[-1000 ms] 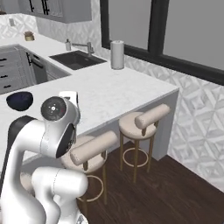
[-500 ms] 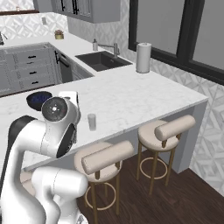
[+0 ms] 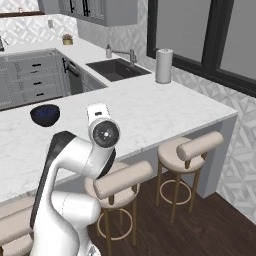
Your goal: Take a straw from the drawer in front and place it inside the glass cup on the dining counter.
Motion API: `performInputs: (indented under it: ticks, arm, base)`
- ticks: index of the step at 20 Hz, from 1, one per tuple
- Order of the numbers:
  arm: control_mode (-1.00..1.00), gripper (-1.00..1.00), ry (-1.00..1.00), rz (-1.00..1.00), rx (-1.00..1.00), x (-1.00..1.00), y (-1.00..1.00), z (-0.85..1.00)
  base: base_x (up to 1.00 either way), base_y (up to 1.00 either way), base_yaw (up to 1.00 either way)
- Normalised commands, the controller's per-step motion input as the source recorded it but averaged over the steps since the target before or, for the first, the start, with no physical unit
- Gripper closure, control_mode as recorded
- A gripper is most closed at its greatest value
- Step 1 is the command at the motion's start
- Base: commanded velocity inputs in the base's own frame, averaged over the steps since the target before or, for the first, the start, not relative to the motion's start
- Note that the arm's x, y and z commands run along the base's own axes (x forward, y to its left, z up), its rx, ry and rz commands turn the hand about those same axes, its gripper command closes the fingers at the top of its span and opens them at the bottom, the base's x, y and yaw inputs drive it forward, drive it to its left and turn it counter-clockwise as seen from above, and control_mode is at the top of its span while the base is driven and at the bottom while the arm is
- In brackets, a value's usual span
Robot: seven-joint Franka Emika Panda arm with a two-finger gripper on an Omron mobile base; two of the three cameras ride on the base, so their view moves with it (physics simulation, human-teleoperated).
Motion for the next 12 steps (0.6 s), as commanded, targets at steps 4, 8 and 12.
performInputs:
  ticks: [4, 8, 12]
  arm:
    - [-1.00, 1.00, 0.22, 0.00, -0.04, 0.96, 0.03, 0.00]
    - [-1.00, 1.00, 0.49, 0.04, 0.00, 0.83, 0.00, 0.00]
    - [-1.00, 1.00, 0.18, 0.05, -0.13, 0.54, 0.01, 0.00]
  base:
    - [0.00, 0.00, 0.00]
    - [0.00, 0.00, 0.00]
    - [0.00, 0.00, 0.00]
